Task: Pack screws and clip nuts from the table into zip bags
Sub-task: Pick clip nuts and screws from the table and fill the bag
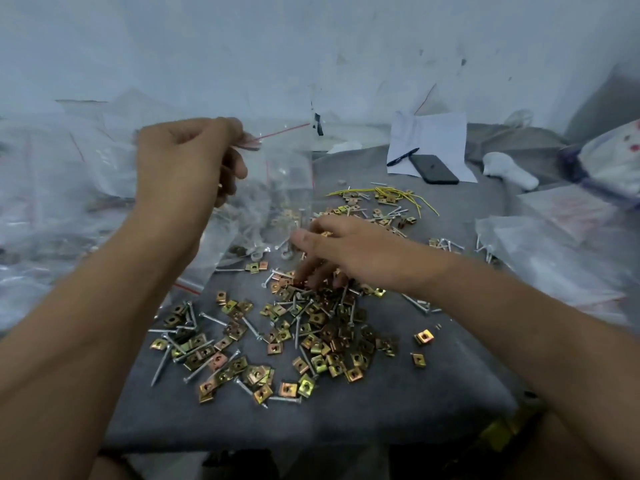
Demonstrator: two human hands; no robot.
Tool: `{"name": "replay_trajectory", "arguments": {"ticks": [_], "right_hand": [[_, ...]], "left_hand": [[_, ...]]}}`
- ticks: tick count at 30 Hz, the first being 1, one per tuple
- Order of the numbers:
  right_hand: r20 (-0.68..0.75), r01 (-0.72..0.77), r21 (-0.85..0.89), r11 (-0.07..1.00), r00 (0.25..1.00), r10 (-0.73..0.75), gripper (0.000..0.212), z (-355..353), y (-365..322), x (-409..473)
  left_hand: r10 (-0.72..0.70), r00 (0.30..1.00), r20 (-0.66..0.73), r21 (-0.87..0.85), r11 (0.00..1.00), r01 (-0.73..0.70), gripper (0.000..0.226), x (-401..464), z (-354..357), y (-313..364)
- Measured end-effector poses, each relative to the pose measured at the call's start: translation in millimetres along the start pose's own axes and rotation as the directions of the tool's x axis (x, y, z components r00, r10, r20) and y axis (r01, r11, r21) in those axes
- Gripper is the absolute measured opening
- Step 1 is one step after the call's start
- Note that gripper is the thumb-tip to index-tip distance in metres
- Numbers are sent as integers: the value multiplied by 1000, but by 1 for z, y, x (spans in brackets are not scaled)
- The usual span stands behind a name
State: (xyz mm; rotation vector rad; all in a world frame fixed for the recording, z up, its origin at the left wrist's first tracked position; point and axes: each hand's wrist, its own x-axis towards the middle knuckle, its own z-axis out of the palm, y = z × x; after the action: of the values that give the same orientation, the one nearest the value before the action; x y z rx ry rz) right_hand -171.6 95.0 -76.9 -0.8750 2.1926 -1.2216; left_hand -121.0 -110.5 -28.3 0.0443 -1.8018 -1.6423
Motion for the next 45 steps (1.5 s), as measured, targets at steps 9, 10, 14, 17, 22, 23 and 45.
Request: {"name": "replay_trajectory", "arguments": {"ticks": [9, 10, 14, 17, 22, 23, 45], "right_hand": [[-609, -70, -202, 977, 790, -69, 23, -68, 19, -7], [-652, -98, -194, 976, 756, -54, 23, -75, 26, -7], [-704, -218, -183, 959, 710, 27, 20, -93, 51, -12], [-688, -216, -228, 949, 726, 0, 12, -93, 60, -10], [-502, -6, -486, 874, 821, -273, 14, -63, 49, 5], [-416, 57, -553, 832, 846, -334, 19, -53, 42, 11], [-393, -200, -710, 675, 908, -144, 3, -60, 41, 34]], "left_hand": [[111, 976, -189, 89, 991, -96, 24, 6, -14, 4], [124, 970, -208, 87, 990, -108, 23, 7, -15, 4], [75, 970, -232, 77, 995, -59, 22, 8, -16, 3], [83, 965, -250, 59, 996, -71, 22, 11, -20, 7], [45, 955, -293, 81, 996, -23, 22, 12, -27, 6], [41, 952, -304, 99, 995, -11, 22, 11, -29, 4], [108, 954, -279, 241, 970, -39, 24, 4, -36, 4]]}}
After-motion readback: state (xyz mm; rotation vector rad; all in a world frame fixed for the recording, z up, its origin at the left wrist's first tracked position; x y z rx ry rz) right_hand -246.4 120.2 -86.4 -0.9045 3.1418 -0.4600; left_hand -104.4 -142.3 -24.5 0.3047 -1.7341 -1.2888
